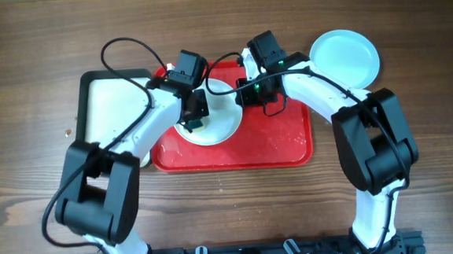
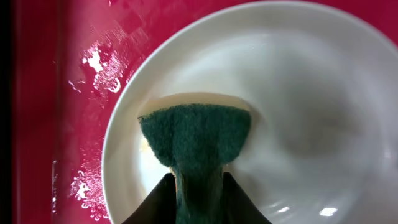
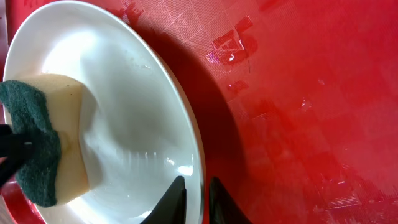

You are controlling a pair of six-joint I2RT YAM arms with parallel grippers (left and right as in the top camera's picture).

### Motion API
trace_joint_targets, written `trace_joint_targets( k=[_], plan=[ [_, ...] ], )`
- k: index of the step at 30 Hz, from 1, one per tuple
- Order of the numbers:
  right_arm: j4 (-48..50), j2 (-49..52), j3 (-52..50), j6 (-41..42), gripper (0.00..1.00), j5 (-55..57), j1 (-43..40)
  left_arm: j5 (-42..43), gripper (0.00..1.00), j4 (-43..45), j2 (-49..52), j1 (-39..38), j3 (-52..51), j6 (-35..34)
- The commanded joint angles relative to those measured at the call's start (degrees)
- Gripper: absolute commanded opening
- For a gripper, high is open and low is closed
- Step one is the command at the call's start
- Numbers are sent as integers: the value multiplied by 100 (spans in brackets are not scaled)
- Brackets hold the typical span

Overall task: Clean dirty plates on tray and stack at the side
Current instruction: 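Scrub the white plate with the sponge while the right gripper holds it, then keep scrubbing the white plate surface with the left gripper's sponge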

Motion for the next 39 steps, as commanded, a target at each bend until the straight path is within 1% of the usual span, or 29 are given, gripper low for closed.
trace_joint_targets(
  k=[1, 9, 14, 17, 20, 23, 24, 26, 28, 30, 34, 39],
  plan=[
    [20, 107, 7, -9, 14, -105, 13, -120, 20, 13, -337, 15, 20, 20],
    [11, 107, 7, -9, 14, -105, 13, -116, 20, -96, -310, 11, -66, 13],
    [11, 107, 7, -9, 14, -107, 13, -118, 20, 175, -267, 11, -330, -136],
    [11, 107, 7, -11, 14, -105, 13, -118, 14, 282, -175, 11, -404, -133],
    [11, 107, 7, -9, 14, -105, 13, -116, 11, 328, -173, 11, -402, -133],
    [11, 107, 7, -9, 14, -105, 13, -92, 14, 308, -133, 0, -404, -136],
    [15, 107, 7, -9, 14, -105, 13, -92, 14, 297, -116, 0, -404, -133],
    [35, 107, 7, -9, 16, -103, 13, -92, 14, 299, -105, -2, -404, -136],
    [33, 107, 7, -9, 24, -105, 13, -92, 14, 302, -105, 0, -404, -136],
    [35, 107, 7, -9, 24, -103, 13, -92, 14, 299, -105, 0, -404, -136],
    [42, 107, 7, -9, 17, -98, 13, -57, 14, 273, -105, -2, -404, -133],
    [31, 107, 7, -9, 17, -103, 15, -28, 14, 278, -105, 0, -404, -133]
  ],
)
